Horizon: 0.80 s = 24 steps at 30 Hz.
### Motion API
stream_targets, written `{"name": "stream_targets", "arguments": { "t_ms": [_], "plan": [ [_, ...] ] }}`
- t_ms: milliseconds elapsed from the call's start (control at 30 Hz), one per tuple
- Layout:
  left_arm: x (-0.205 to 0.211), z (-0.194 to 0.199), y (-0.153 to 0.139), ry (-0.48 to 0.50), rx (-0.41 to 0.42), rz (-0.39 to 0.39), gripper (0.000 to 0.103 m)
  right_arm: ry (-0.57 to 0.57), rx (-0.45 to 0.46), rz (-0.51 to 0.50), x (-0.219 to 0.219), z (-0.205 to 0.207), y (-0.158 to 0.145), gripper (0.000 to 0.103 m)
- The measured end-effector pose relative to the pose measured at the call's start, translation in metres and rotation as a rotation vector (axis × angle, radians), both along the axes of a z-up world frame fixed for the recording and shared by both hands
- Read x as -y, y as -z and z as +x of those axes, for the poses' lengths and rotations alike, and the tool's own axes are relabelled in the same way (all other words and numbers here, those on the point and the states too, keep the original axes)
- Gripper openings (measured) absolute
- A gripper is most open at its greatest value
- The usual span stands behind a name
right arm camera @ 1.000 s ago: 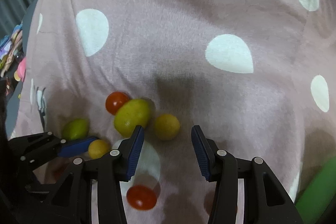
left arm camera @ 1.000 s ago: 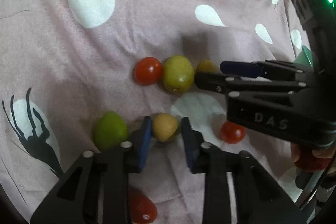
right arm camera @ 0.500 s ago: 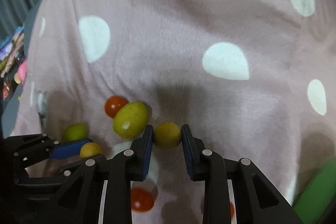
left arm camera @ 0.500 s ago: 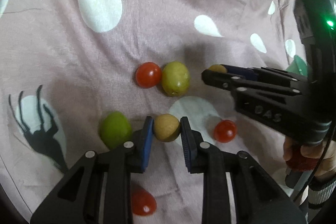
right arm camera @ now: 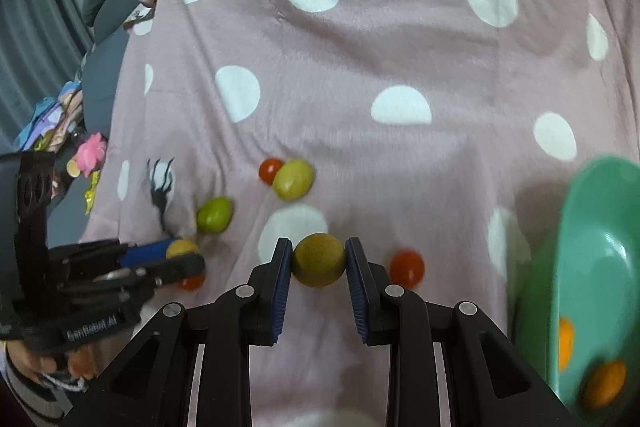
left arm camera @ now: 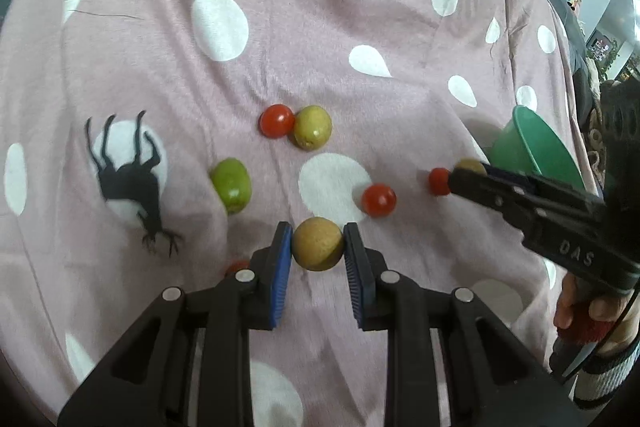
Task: Organize fruits
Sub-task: 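Carry both small fruits to the green bowl and release them inside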
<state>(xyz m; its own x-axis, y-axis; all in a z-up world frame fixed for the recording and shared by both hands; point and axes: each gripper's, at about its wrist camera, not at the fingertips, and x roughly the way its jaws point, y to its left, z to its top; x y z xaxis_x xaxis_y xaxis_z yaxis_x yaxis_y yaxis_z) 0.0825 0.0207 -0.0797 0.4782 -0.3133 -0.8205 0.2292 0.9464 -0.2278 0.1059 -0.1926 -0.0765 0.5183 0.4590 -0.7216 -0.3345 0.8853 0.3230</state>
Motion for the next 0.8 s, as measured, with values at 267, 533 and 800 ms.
{"name": "stream_targets", "arguments": {
  "t_ms": [267, 533, 800],
  "plan": [
    [0.007, -0.032, -0.005, -0.031, -0.001, -0.016, 0.025, -0.003, 0.0, -0.007, 0.006, -0.045, -0.002, 0.029],
    [0.013, -0.062, -0.013, -0.034, 0.016, -0.013, 0.025, 0.001, 0.016, 0.005, 0.01, -0.078, -0.007, 0.029],
    [0.027, -0.072, -0.023, -0.005, 0.048, -0.026, 0.025, 0.039, 0.051, 0.026, 0.027, -0.091, -0.015, 0.029]
  ]
}}
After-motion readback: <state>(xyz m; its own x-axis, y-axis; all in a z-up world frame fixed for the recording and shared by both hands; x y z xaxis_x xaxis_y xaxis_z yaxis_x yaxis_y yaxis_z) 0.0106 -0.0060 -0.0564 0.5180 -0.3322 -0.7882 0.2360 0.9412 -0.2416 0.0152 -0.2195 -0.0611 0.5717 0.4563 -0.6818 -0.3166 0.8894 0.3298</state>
